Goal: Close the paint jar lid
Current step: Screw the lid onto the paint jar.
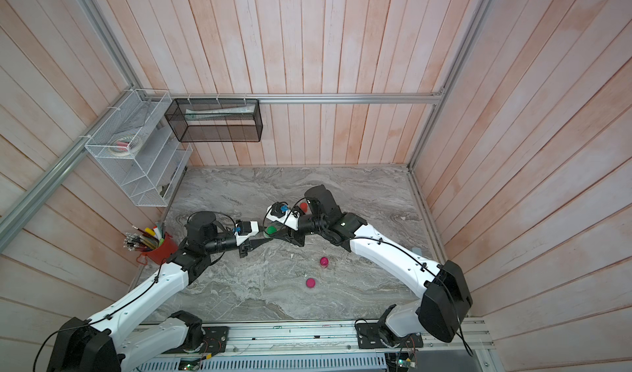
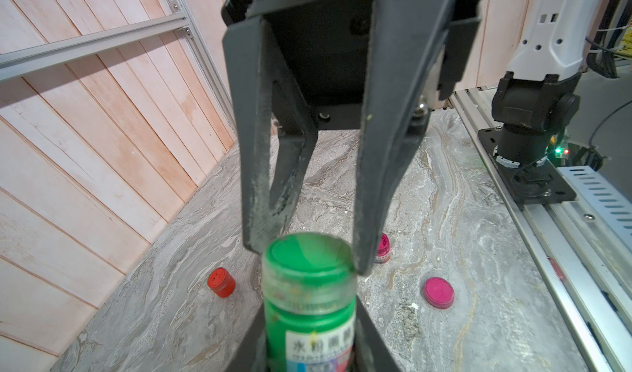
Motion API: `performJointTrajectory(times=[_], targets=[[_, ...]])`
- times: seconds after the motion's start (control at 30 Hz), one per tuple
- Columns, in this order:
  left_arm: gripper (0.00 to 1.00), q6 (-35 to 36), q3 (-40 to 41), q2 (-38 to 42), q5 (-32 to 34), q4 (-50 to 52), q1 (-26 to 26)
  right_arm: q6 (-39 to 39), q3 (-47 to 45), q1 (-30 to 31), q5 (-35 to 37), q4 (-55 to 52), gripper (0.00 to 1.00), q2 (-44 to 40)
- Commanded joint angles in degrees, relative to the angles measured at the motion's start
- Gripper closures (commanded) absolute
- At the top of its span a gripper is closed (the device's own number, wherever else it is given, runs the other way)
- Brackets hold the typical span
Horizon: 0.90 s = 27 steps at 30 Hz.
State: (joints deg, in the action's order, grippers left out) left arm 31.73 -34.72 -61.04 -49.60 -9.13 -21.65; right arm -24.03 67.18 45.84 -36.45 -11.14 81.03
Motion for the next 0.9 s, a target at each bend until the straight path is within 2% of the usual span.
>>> performJointTrajectory(times=[0.0, 0.1, 0.27, 0.53, 0.63, 0.87], targets=[[0.71, 0.0, -1.4, 0.7, 0.2, -0.4, -0.1, 0.0, 1.5, 1.3, -0.1, -1.6, 0.63, 1.3], [0.71, 0.0, -1.4, 0.7, 0.3, -0.5, -0.1, 0.4, 1.6, 1.6, 0.7, -1.6, 0.58, 1.5], [0.71, 0.0, -1.4, 0.8, 0.3, -0.5, -0.1, 0.8, 1.2, 1.5, 1.3, -1.0, 0.56, 1.2], [0.71, 0.0, -1.3, 0.9, 1.1, -0.7, -0.1, 1.9, 1.7, 1.6, 1.2, -1.0, 0.67, 1.5], [0.71, 0.0, -0.8, 1.6, 3.8, -1.8, -0.1, 3.9, 3.0, 1.6, 1.8, -1.7, 0.70, 2.9], [0.71, 0.6, 2.9, 7.0, 15.5, -8.7, -1.0, 13.3, 6.3, 4.5, 5.9, -0.9, 0.73, 8.0]])
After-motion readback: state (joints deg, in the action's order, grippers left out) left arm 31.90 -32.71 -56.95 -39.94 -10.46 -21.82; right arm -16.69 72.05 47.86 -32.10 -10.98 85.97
